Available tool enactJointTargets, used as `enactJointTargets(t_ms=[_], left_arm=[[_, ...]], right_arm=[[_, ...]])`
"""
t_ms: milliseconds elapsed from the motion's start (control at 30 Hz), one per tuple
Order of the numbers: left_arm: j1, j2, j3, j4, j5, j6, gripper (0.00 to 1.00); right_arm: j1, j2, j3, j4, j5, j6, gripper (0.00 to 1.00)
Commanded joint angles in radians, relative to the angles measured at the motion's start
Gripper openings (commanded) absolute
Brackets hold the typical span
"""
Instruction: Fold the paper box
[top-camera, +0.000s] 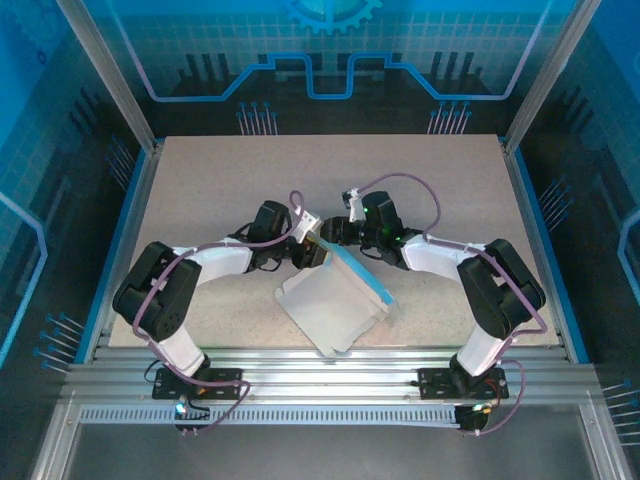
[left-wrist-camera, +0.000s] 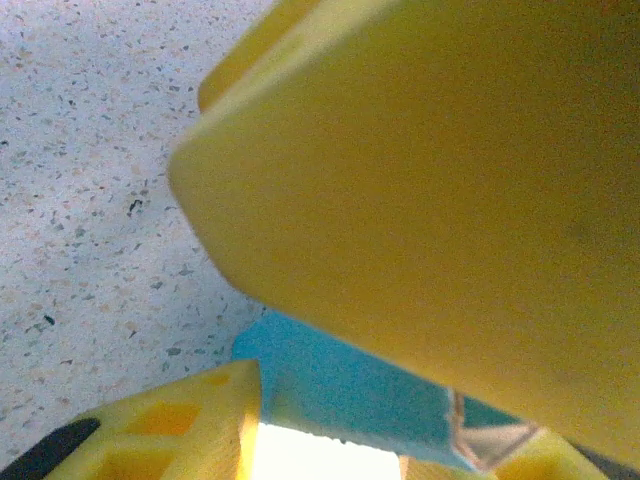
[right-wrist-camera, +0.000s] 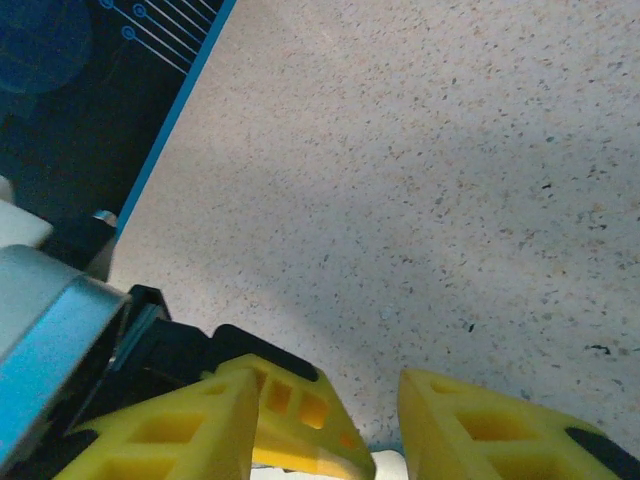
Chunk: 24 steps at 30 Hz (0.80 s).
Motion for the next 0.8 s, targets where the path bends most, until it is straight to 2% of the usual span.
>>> enactJointTargets(t_ms=[0,233,500,767], left_arm=[[-0.018,0.023,0.028,0.039,-0.028,0.033,0.37],[-0.044,0.034,0.028,0.070,-0.116,0.030,0.27],[-0.104,0.042,0.020,0.072,-0.325,0.060,0.16],[-0.158,0.031,-0.017,0.132,-0.503,0.070,0.12]], right_arm=[[-0.014,0.026,-0.008,0.006,-0.066,0.032,0.41],[-0.023,0.029,-0.011,0.007,-0.085,0.053,0.39],[-0.025,0.020,-0.005,-0.029,-0.071,0.074,0.37],[-0.026,0.007,0.003,-0.064,-0.042,0.081,0.36]])
